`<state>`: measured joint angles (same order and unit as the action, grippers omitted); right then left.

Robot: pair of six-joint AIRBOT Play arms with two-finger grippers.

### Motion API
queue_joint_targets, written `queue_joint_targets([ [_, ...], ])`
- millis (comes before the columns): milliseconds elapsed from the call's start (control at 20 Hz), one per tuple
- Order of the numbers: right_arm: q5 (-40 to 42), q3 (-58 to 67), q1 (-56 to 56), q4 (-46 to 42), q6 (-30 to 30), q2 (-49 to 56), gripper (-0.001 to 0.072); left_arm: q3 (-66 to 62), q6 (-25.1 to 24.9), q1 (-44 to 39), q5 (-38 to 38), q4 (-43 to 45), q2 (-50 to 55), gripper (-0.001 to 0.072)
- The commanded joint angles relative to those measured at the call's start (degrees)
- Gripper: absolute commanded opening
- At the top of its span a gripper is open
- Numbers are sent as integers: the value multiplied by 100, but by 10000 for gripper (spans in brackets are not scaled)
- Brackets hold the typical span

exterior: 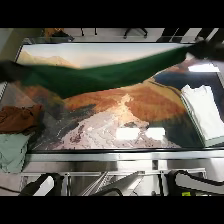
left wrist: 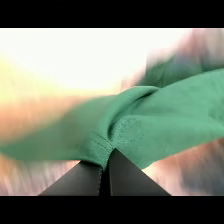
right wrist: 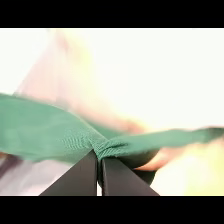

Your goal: Fold the shirts.

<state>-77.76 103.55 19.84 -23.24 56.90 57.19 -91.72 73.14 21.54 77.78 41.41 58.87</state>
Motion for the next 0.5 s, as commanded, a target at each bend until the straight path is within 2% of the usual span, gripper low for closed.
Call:
queue_joint_targets([
  [0, 894, 1034, 48, 140, -232, -723, 20, -1342, 142, 614, -240, -197, -881, 11],
  [200, 1443, 1036, 48, -339, -492, -1366, 20, -1840, 127, 1458, -238, -52, -1290, 12],
  [350, 1456, 977, 48, -610, -487, -1298, 20, -1598, 111, 1351, -131, -50, -1040, 11],
  [450, 1248, 791, 35, -518, -452, -872, 20, -1182, -181, 973, -127, -44, -728, 11],
])
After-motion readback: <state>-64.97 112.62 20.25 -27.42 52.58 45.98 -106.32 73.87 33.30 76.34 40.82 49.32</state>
